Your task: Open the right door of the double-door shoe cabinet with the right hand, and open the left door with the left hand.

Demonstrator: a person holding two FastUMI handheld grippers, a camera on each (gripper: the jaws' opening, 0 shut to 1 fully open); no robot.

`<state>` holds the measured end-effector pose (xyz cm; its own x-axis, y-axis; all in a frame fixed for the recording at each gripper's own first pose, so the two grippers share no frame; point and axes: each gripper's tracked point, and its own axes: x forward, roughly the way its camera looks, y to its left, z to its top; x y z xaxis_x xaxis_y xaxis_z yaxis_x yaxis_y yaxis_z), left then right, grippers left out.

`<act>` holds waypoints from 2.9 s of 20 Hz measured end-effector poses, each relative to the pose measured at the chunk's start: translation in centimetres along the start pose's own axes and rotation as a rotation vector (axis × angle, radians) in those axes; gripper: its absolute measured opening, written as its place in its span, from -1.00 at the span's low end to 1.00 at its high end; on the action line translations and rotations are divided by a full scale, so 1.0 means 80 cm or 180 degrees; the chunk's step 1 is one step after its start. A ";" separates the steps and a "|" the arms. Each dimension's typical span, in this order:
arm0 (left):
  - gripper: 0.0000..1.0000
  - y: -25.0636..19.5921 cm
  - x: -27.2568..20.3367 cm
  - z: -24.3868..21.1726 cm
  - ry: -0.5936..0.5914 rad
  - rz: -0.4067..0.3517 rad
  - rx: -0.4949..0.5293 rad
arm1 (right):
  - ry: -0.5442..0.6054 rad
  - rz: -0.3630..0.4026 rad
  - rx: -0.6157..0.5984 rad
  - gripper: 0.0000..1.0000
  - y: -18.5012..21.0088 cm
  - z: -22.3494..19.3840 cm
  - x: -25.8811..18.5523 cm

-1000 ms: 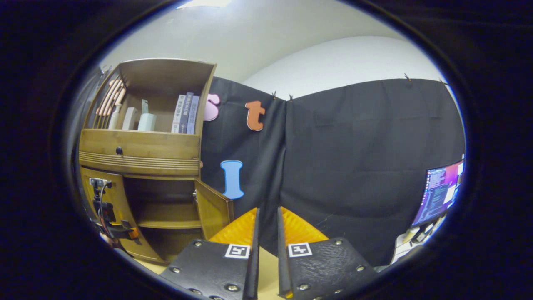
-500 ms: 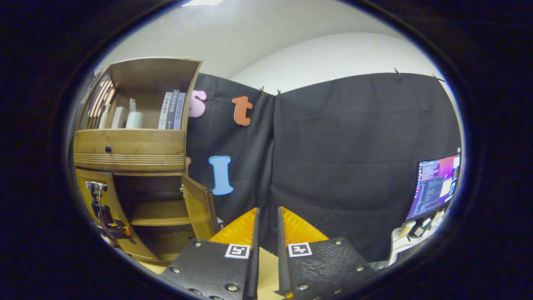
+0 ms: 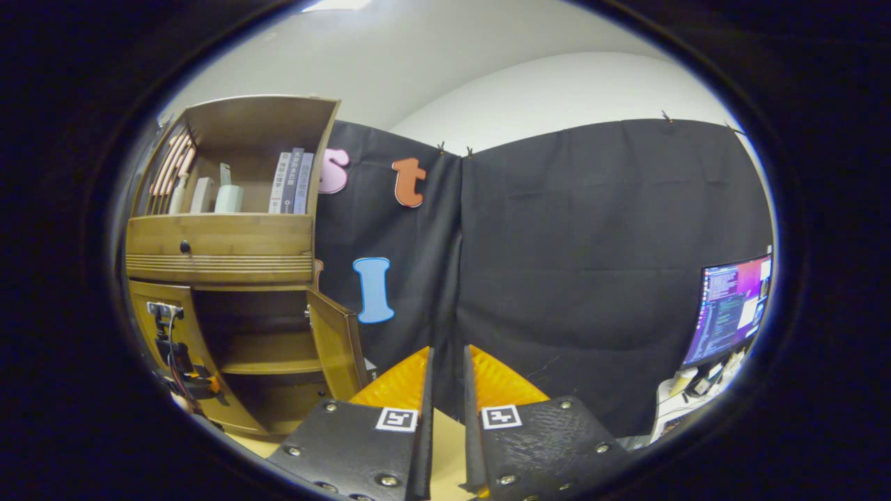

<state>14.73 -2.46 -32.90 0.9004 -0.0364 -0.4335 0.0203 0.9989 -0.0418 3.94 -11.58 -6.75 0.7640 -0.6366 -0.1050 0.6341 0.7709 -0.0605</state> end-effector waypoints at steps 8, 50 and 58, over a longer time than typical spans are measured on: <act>-0.47 -0.001 0.003 0.001 -0.0006 -0.0048 0.0022 | 0.0023 0.0243 0.0019 -0.61 0.025 -0.001 0.005; 0.05 0.015 0.001 0.011 -0.0163 0.0118 -0.0550 | 0.0258 0.2099 -0.0001 -0.61 0.291 -0.040 -0.032; 0.07 0.078 -0.024 0.000 -0.0115 0.0463 -0.0557 | 0.0350 0.2348 0.0027 -0.68 0.338 -0.053 -0.042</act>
<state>13.10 3.82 -32.31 0.9034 0.1118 -0.4141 -0.1837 0.9732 -0.1380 17.98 11.50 -12.25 0.9754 0.0522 -0.2143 -0.0376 0.9967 0.0717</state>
